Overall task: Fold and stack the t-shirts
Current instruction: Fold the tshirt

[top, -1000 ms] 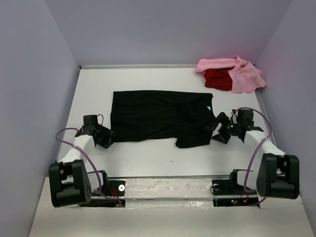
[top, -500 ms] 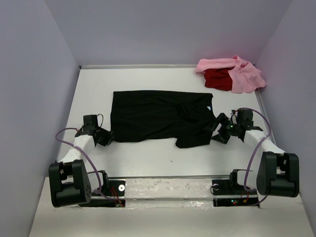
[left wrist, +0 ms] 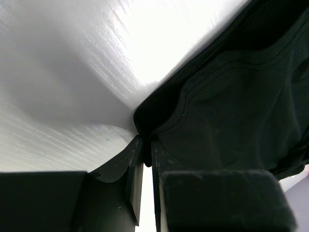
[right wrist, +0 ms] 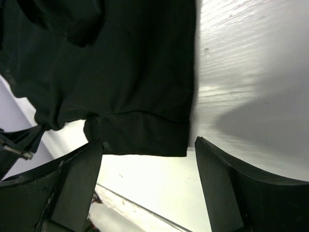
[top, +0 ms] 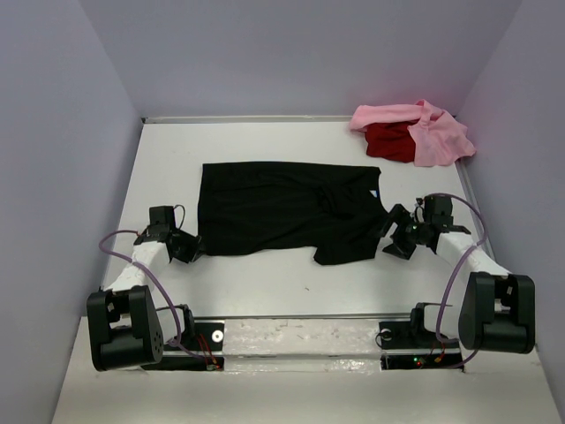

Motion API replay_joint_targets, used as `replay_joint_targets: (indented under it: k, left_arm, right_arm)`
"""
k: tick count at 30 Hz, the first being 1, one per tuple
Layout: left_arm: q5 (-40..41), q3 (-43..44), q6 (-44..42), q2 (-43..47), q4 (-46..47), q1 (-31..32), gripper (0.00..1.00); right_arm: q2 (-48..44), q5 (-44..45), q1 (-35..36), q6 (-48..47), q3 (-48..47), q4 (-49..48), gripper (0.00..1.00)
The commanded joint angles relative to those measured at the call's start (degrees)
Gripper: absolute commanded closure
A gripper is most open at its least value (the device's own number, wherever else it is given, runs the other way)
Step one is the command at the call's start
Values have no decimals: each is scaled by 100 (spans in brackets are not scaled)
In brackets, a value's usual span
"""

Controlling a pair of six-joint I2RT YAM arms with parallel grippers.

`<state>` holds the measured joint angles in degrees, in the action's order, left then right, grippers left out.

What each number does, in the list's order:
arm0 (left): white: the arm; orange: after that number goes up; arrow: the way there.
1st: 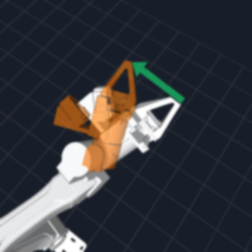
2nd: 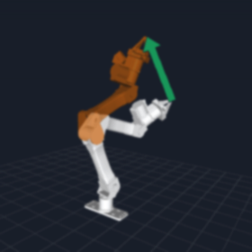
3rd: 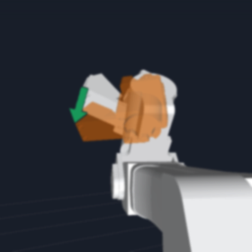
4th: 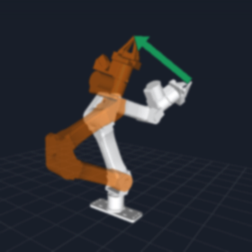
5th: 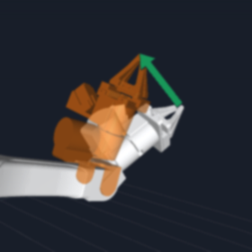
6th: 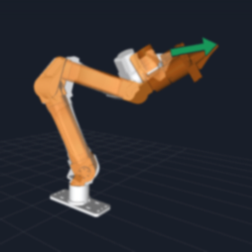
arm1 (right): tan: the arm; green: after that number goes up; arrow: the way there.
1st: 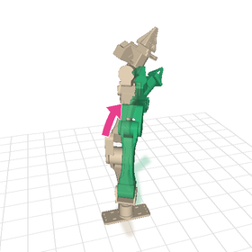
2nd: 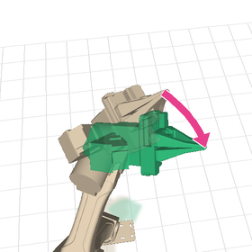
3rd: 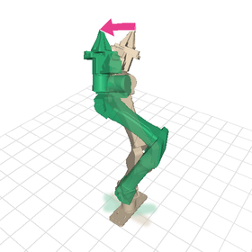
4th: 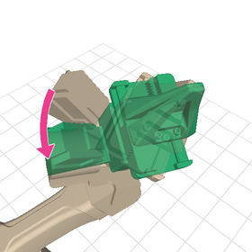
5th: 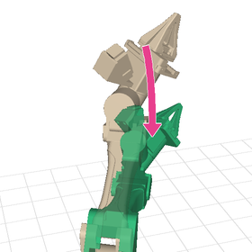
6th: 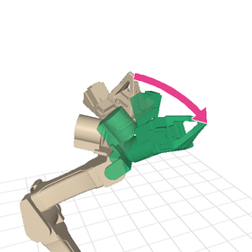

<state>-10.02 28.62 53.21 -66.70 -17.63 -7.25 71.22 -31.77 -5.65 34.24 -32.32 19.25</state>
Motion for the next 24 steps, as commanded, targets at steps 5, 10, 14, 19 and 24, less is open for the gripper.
replay_joint_targets:
  k: [5, 10, 14, 19, 24]
  left_arm:
    - [18, 100, -21, 87, -109, -23, 82]
    - [-9, 117, -39, 16, -144, -23, 87]
    - [18, 187, -65, 25, -188, -23, 88]
    - [44, 284, -109, -1, -259, -31, 89]
    - [27, 337, -144, -63, -233, -23, 91]
  right_arm:
    - [74, 541, -50, -286, -223, 159, 22]
    - [366, 540, -50, -269, -179, -280, 24]
    - [726, 488, -50, -234, -196, -562, 28]
    - [1095, 391, -50, -119, -231, -922, 41]
    - [1333, 277, -50, -75, -249, -1019, 69]
